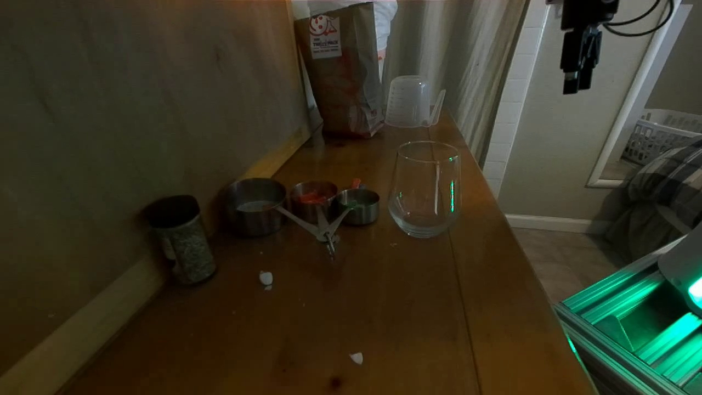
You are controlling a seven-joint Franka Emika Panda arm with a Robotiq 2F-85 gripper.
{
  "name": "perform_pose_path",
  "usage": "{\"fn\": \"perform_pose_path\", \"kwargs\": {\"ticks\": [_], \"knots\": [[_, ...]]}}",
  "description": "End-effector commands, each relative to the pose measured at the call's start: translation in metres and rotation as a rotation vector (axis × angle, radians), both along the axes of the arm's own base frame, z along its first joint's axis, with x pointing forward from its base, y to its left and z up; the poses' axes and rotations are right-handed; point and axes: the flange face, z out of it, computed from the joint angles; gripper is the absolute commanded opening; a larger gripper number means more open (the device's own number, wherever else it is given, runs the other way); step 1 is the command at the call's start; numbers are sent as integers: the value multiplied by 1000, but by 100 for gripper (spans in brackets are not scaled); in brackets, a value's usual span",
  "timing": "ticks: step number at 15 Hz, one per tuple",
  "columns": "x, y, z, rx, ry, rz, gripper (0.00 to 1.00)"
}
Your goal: Open the topmost drawer on the right then hang the towel on the drawer.
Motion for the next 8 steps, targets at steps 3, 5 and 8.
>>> {"fn": "perform_pose_path", "kwargs": {"ticks": [3,5,8], "knots": [[42,-3,-63,8,-63,302,100],[51,-2,-85,41,-101,397,100],[62,10,-120,96,-122,491,100]]}}
